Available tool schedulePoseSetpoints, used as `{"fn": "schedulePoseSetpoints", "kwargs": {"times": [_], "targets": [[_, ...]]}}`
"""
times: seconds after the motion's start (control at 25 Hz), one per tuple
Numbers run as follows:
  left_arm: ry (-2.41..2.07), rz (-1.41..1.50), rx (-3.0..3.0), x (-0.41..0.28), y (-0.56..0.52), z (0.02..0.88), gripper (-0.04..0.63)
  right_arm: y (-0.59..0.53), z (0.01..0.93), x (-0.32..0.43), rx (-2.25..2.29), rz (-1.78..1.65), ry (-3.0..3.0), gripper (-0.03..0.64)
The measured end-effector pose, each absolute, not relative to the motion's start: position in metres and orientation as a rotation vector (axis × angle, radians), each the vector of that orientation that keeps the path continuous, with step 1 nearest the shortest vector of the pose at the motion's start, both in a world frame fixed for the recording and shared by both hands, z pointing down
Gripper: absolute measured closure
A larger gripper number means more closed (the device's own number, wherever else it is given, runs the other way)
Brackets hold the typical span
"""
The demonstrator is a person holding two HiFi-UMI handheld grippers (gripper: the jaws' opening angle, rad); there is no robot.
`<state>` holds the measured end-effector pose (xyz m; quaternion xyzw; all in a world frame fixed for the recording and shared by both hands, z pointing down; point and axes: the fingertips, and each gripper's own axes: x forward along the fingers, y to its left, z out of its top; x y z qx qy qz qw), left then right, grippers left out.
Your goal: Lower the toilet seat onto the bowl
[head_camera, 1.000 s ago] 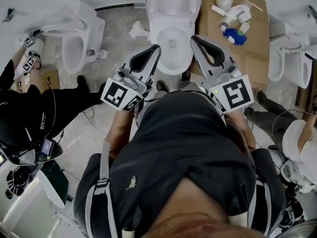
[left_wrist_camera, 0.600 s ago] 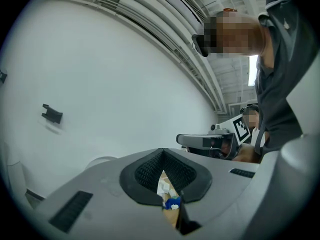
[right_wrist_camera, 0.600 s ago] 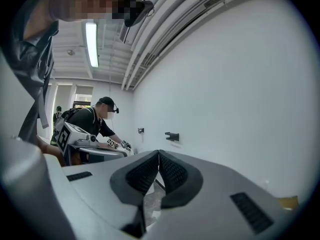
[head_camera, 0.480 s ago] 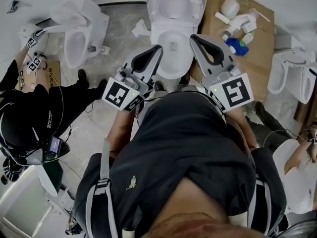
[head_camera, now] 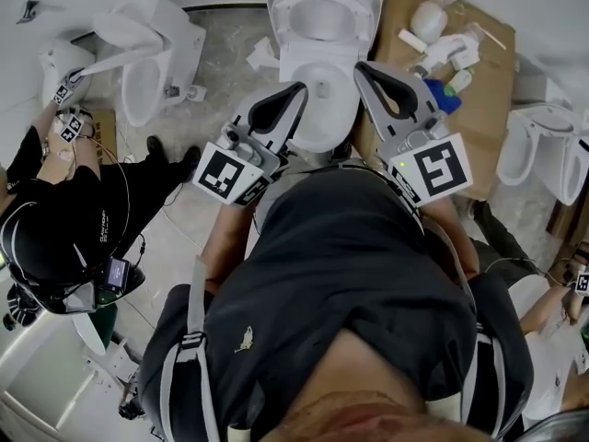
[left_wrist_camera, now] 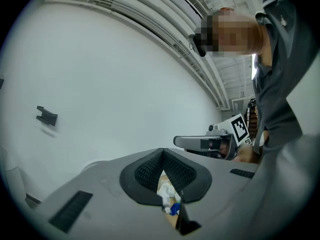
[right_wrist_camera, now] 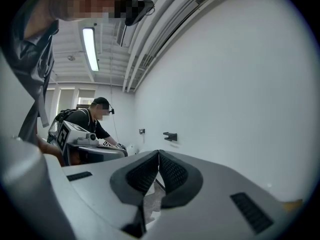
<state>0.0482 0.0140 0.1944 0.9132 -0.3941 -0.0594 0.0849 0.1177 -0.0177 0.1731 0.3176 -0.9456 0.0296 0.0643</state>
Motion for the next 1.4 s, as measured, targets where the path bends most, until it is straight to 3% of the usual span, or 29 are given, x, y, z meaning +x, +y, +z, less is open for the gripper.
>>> {"fn": "schedulePoseSetpoints", "kwargs": {"times": [0.52, 1.4], "targets": [[-1.088, -0.18, 2.73, 0.038, -0.005, 0.201, 0.591, -0.042, 0.185, 0.103, 0.99, 0.104, -2.79, 0.609], [-1.077, -0.122, 2.658, -0.036, -0.034, 0.232, 0.591, -0.124, 0.243, 0.054, 1.022, 0.106, -2.638, 0.609]]}}
